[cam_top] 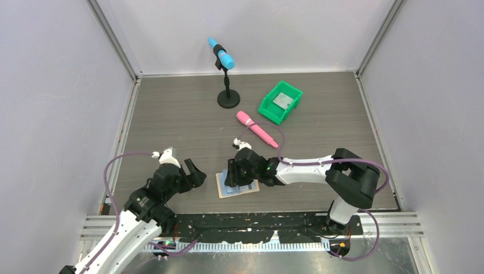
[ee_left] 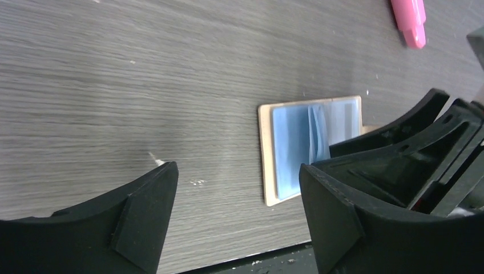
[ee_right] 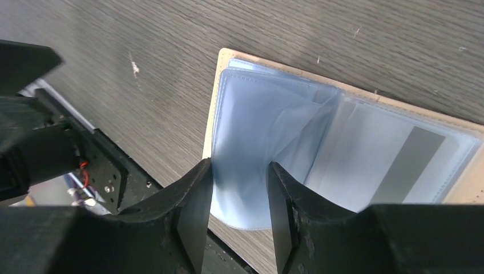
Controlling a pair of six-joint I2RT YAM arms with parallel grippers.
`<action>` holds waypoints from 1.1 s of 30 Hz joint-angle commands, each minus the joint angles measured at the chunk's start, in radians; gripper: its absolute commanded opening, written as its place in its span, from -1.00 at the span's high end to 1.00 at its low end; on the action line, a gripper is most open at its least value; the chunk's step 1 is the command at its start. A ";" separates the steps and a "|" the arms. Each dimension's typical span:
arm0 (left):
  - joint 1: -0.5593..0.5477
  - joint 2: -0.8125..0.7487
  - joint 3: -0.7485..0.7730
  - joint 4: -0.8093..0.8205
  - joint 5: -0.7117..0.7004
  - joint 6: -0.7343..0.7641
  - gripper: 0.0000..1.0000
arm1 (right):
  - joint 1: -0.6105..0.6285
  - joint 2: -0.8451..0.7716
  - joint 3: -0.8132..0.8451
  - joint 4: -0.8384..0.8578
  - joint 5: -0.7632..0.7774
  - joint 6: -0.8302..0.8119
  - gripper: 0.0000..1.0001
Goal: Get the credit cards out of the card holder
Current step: Remove the credit card from the card holder.
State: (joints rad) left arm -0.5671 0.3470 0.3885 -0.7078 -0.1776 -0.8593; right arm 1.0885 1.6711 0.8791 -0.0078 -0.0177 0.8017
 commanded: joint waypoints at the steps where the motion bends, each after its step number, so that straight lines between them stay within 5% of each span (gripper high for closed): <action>1: 0.004 0.070 -0.048 0.207 0.160 0.002 -0.54 | -0.033 -0.079 -0.090 0.245 -0.104 0.032 0.08; 15: 0.004 0.450 -0.066 0.548 0.360 -0.039 0.20 | -0.108 -0.122 -0.243 0.470 -0.225 0.058 0.09; 24: 0.002 0.718 -0.042 0.761 0.480 -0.057 0.32 | -0.144 -0.126 -0.306 0.552 -0.283 0.079 0.03; 33: -0.023 0.788 -0.033 0.887 0.558 -0.060 0.33 | -0.169 -0.155 -0.342 0.551 -0.275 0.087 -0.10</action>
State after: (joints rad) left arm -0.5743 1.1240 0.3122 0.0589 0.3172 -0.9173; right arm 0.9298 1.5570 0.5423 0.4854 -0.2874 0.8799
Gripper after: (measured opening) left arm 0.337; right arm 0.567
